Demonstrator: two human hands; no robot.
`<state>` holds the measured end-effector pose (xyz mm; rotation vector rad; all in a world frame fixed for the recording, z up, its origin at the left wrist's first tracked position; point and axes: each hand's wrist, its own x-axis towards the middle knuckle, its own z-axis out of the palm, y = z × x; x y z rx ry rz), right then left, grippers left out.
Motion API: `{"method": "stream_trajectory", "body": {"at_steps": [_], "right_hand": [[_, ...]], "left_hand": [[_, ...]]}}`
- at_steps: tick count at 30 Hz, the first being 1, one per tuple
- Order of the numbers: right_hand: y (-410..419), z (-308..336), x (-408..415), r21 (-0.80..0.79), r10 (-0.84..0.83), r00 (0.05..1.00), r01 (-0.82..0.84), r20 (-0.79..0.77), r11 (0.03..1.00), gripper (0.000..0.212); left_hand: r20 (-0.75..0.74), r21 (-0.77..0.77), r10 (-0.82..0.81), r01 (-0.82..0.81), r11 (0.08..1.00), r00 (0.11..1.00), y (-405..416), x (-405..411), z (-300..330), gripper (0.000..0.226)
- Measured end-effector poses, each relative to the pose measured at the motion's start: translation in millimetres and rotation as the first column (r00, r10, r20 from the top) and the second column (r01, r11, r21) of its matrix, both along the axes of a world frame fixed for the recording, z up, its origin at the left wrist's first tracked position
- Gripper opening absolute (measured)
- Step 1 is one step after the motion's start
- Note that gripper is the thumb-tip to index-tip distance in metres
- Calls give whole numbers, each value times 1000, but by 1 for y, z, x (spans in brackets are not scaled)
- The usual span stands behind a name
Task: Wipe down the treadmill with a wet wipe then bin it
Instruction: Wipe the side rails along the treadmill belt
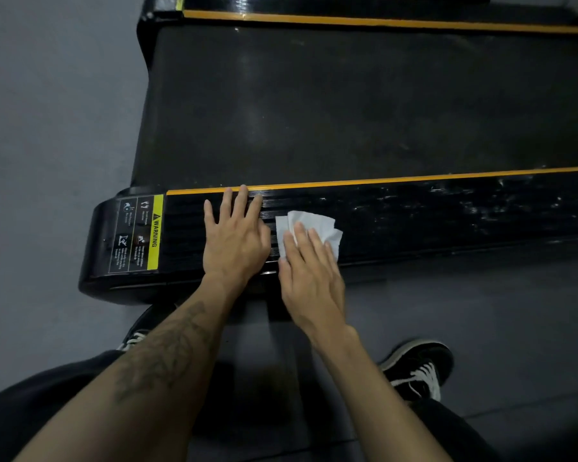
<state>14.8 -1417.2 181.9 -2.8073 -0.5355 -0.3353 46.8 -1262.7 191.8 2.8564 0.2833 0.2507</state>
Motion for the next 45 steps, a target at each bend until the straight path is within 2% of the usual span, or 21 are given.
{"method": "stream_trajectory", "body": {"at_steps": [5,11,15,21,27,30,33,39,45], "right_hand": [[-11,-2,-12,-1,-101,994,101,-33,995,58],[-13,1,14,3,-1,999,1,-46,1000,56],[-11,-1,-2,33,-97,991,100,-90,994,59],[-6,6,21,7,8,994,-7,-109,1000,59],[0,0,2,46,-124,985,130,-117,990,60],[8,2,13,54,-44,993,50,-106,997,57],[4,5,36,-16,6,989,-9,-151,1000,60],[6,1,17,26,-110,983,115,-147,993,60],[10,12,48,-4,-2,981,1,-194,1000,65]], "left_hand": [[-16,1,-1,1,1000,1000,1,0,-1,65],[-26,-4,-10,10,1000,1000,2,2,-1,65],[-17,3,0,0,1000,1000,1,1,-1,65],[-33,-1,-6,5,1000,999,-1,2,2,69],[-40,1,6,-6,1000,999,-1,2,3,67],[-24,20,7,-6,1000,1000,-1,3,2,67],[-37,13,6,-5,1000,999,-1,3,1,68],[-29,16,9,-9,1000,1000,-2,2,1,66],[-29,30,14,-13,999,999,-1,2,-1,66]]}}
